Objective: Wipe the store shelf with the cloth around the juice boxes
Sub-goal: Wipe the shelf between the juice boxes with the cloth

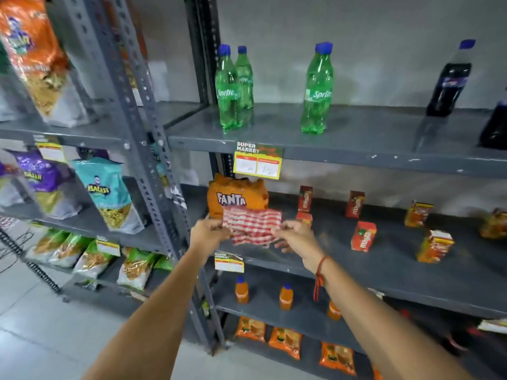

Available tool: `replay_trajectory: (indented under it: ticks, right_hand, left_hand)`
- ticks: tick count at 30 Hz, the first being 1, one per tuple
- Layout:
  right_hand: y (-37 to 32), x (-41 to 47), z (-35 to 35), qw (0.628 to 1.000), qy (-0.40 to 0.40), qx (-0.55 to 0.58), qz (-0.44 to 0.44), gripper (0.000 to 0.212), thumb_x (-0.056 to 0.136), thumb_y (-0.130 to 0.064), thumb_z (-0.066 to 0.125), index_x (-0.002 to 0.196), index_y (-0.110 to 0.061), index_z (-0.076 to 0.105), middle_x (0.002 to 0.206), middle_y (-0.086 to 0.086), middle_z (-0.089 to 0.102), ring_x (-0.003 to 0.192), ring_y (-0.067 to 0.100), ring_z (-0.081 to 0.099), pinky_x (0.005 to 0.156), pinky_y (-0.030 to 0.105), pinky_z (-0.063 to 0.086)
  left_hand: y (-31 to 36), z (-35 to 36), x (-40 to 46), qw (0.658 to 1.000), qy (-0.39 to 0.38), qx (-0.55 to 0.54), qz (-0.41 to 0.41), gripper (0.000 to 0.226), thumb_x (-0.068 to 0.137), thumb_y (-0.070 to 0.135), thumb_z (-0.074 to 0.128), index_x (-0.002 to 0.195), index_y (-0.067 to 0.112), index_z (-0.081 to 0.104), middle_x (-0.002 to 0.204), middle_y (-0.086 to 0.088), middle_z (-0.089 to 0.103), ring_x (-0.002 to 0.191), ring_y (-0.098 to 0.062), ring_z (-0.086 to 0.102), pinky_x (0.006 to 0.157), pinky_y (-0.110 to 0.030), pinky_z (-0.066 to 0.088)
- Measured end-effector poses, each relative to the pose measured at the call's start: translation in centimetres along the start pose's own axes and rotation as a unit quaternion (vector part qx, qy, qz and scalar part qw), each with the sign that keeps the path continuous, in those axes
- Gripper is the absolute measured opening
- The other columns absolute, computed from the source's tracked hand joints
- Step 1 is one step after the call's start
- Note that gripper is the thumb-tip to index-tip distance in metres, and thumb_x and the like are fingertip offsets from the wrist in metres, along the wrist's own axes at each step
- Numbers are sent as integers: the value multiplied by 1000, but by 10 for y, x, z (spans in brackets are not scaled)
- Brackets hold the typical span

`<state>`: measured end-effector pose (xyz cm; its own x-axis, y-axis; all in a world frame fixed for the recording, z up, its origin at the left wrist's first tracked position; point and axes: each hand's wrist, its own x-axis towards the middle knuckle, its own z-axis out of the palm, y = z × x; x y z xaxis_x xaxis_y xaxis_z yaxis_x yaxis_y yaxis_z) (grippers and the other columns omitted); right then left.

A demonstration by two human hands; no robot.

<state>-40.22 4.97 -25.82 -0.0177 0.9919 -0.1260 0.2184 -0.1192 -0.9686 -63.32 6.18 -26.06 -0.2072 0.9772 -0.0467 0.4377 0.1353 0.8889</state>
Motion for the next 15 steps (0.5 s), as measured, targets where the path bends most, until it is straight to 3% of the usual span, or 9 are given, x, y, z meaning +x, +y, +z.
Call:
replay_trajectory:
  ticks: [2, 5, 8, 12, 15]
  right_hand:
    - [20, 19, 6, 999, -20, -18, 33, 5, 89, -17, 66, 84, -18, 66, 79, 5, 74, 62, 13, 65, 51, 20, 48]
    - [47, 46, 11, 997, -29, -39, 66, 3, 89, -14, 65, 87, -16, 67, 84, 8, 75, 63, 12, 65, 52, 20, 48]
    - [67, 68, 15, 994, -38, -60, 81, 2, 90, -15, 65, 88, -17, 65, 90, 9, 75, 64, 13, 66, 52, 20, 48]
    - [86, 87, 23, 989, -43, -112, 85, 11, 88, -22, 66, 97, -17, 66, 90, 4, 76, 67, 13, 71, 50, 22, 49]
    - [94, 95, 27, 986, -62, -136, 70, 16, 87, -24, 66, 100, -16, 66, 89, 2, 76, 69, 14, 72, 52, 24, 52]
  left_hand:
    - [-23, 14, 14, 1000, -11, 2, -25, 23, 78, 8, 77, 64, 25, 72, 69, 4, 72, 74, -20, 69, 78, -42, 58]
    - [-52, 33, 40, 999, -20, 16, -44, 15, 79, 12, 77, 69, 23, 74, 79, -5, 75, 81, -26, 70, 81, -46, 56]
    - [-64, 47, 55, 998, -26, 33, -46, 4, 81, 14, 74, 78, 15, 76, 82, -8, 75, 83, -27, 68, 79, -42, 55]
    - [-74, 56, 69, 996, -31, 51, -62, 12, 83, 12, 73, 79, 23, 72, 67, 12, 66, 75, -18, 65, 69, -28, 48]
    - [-84, 57, 81, 995, -43, 73, -52, 17, 84, 13, 72, 74, 27, 71, 69, 11, 68, 74, -14, 63, 63, -23, 45]
